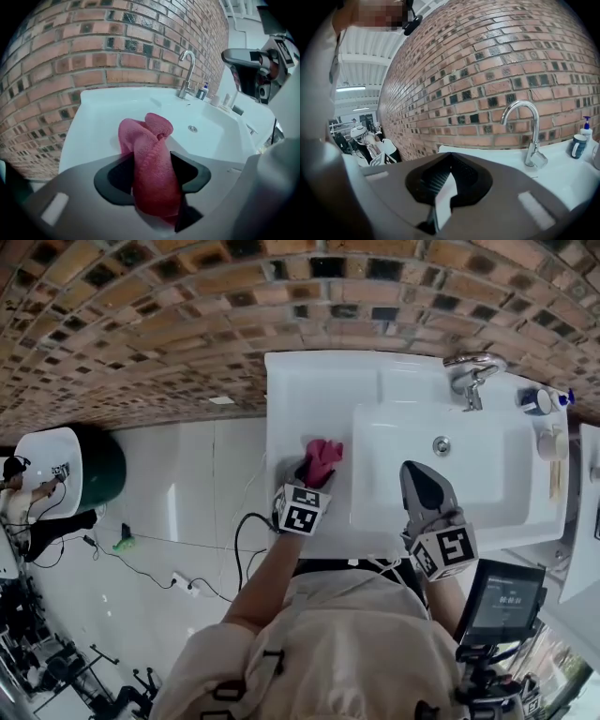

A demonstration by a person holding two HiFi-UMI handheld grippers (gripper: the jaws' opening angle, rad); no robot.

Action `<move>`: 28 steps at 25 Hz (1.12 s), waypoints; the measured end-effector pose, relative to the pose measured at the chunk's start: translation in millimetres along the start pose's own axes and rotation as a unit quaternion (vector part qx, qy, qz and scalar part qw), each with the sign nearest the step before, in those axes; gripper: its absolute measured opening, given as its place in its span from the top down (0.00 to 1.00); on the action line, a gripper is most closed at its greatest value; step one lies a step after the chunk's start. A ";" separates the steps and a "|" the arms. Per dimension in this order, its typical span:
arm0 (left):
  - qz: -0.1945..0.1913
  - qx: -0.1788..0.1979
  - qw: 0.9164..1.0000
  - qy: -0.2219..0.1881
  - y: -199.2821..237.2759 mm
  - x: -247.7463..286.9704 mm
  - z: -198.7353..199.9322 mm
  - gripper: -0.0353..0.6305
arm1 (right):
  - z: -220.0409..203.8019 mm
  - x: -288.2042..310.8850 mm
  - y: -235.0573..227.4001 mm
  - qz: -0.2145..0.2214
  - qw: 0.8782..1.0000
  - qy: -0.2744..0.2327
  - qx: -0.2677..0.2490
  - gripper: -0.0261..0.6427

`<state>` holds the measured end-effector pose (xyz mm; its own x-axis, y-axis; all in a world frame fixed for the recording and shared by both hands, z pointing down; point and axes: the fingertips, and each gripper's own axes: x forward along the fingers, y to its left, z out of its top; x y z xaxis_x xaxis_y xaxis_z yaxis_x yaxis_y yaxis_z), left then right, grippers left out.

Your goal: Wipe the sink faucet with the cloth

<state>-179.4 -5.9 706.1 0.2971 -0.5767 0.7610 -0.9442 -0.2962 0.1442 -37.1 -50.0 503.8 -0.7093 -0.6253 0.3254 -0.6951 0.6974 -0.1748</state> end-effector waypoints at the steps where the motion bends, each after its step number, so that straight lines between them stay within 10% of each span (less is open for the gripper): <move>1: 0.000 -0.008 1.000 -0.002 2.6 -1.2 1.8 0.62 | 0.3 -1.2 -0.6 -0.003 1.000 -0.001 -0.001 0.98; 11: 0.003 -0.044 0.998 -0.054 4.7 -15.4 35.6 0.77 | 12.4 -22.9 -18.2 0.002 1.000 -0.011 -0.003 0.98; 21: -0.088 0.035 0.966 -0.239 -107.3 -37.4 242.4 0.77 | 56.4 -41.6 -62.4 -0.004 0.999 -0.052 -0.015 0.98; 28: -0.137 0.107 0.947 -0.271 -177.4 -22.5 351.8 0.77 | 72.3 -54.9 -90.6 -0.023 0.998 -0.064 -0.017 0.98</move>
<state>31.5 -208.2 440.8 0.6109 -0.7444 0.2697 -0.7878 -0.6053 0.1137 56.3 -104.2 434.6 -0.6880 -0.6945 0.2106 -0.7238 0.6776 -0.1299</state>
